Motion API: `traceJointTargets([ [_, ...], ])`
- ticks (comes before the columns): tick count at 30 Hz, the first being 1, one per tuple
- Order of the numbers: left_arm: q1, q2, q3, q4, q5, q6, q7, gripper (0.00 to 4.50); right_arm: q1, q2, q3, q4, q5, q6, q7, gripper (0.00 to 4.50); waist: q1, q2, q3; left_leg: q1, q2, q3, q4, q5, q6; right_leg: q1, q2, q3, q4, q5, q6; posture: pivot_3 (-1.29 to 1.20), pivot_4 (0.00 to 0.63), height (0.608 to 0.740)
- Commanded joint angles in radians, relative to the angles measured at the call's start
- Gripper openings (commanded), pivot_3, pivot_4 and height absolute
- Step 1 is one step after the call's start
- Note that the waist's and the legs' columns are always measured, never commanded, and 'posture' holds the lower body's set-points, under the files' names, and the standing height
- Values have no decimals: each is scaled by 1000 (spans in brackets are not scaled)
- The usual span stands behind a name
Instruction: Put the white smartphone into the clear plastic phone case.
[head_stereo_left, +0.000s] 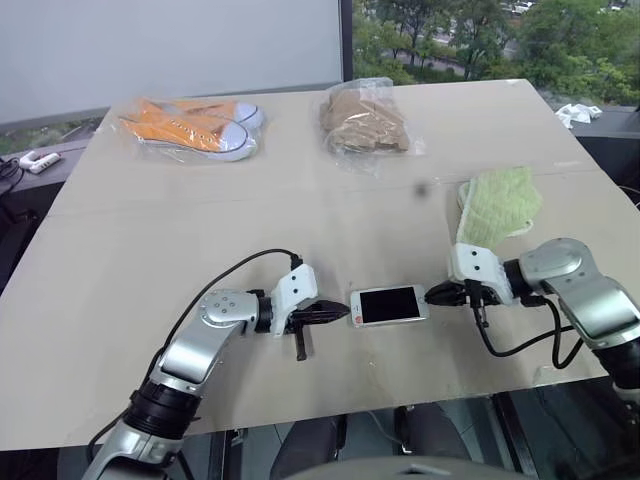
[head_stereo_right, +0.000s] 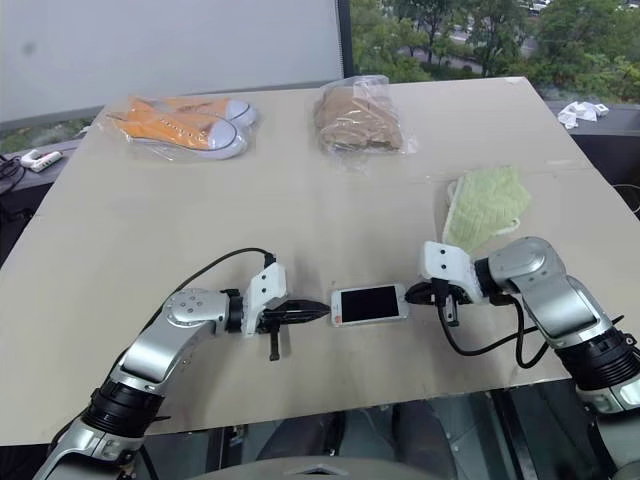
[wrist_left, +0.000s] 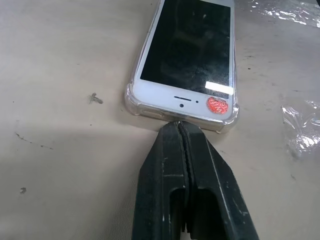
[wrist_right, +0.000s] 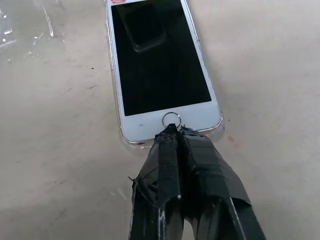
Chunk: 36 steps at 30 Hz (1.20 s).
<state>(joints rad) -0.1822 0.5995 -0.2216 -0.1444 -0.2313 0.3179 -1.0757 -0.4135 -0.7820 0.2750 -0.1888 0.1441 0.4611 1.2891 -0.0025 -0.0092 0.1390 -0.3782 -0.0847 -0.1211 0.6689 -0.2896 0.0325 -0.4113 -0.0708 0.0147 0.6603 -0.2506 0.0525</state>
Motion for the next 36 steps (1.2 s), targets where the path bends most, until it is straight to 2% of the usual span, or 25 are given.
traceJointTargets([
  [1,-5,31,22,-8,-14,-15,-22,0,2,0,-28,-64,66,19,15,67,-1,0,1,-1,0,0,0,0,0,-1,0,0,0,0,0,0,150,740],
  [6,-5,43,81,-38,-89,-15,-54,0,31,-7,-83,-113,127,48,-17,67,0,1,2,-3,0,0,0,0,0,-2,0,-1,-2,0,0,0,150,740],
  [13,-16,23,88,-45,-148,-22,-81,0,87,0,-110,-172,183,78,-66,67,4,1,3,-3,0,-1,0,0,0,-1,0,-1,-3,0,0,0,150,740],
  [22,-90,-73,-3,62,-80,-62,-50,0,121,5,-75,-105,125,13,-109,67,15,1,3,-3,0,0,0,0,0,-1,0,-1,-2,0,0,0,150,740],
  [36,-91,-57,-53,131,0,-116,-61,0,154,14,-79,-27,139,-55,-96,67,15,1,3,-2,0,0,0,0,0,-1,0,-1,-2,0,0,0,150,740],
])
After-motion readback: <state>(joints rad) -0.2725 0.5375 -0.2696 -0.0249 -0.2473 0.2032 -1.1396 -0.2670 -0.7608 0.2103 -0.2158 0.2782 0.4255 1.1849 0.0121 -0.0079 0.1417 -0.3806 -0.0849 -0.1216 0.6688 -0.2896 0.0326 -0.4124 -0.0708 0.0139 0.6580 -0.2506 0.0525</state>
